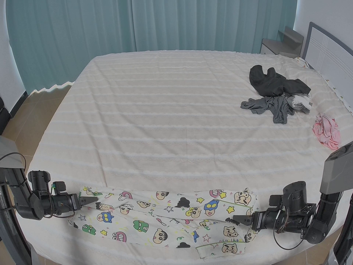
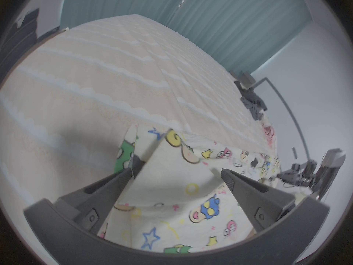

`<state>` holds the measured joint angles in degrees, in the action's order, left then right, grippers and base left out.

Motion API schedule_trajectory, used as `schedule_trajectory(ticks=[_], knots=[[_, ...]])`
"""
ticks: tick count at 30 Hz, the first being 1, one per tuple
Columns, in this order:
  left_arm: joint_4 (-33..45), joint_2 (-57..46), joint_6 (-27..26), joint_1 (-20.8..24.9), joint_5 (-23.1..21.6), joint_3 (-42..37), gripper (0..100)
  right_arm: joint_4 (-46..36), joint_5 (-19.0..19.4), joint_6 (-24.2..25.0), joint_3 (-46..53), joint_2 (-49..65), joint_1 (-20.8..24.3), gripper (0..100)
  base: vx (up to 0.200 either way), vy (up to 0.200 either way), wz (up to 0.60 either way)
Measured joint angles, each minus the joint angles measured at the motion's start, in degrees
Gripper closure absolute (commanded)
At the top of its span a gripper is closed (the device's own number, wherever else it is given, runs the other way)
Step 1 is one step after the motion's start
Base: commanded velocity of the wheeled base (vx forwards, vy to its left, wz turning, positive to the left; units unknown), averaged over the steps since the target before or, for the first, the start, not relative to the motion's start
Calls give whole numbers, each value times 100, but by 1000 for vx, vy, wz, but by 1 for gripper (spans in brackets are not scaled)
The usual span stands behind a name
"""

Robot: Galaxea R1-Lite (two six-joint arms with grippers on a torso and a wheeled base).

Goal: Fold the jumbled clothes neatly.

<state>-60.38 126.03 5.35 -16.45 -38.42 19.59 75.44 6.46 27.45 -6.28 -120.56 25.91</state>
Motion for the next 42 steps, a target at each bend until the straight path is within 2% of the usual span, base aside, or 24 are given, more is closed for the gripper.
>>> schedule_trajectory(ticks=[5,8,11,16,23,27,32,42], knots=[[0,-166,323,-397,-285,-129,0,484,-494,27,179,55,17,0,0,0,0],[4,-227,472,-596,-307,-118,0,780,-635,40,293,69,33,0,0,0,0],[4,-266,868,-690,-295,-5,0,1062,-697,88,428,80,39,0,0,0,0],[37,-317,1674,-712,-279,279,0,1339,-908,451,510,172,39,0,0,0,0],[176,-312,2175,-358,-154,544,0,1349,-1064,1124,527,877,2,0,0,0,0],[386,-263,2188,-100,235,723,0,1352,-1097,1247,529,1293,-46,0,0,0,0],[471,-196,1712,33,455,946,0,1352,-1103,1359,529,1671,-48,0,0,0,0],[496,-127,1131,228,530,1154,0,1226,-1124,1409,527,2120,151,0,0,0,0]])
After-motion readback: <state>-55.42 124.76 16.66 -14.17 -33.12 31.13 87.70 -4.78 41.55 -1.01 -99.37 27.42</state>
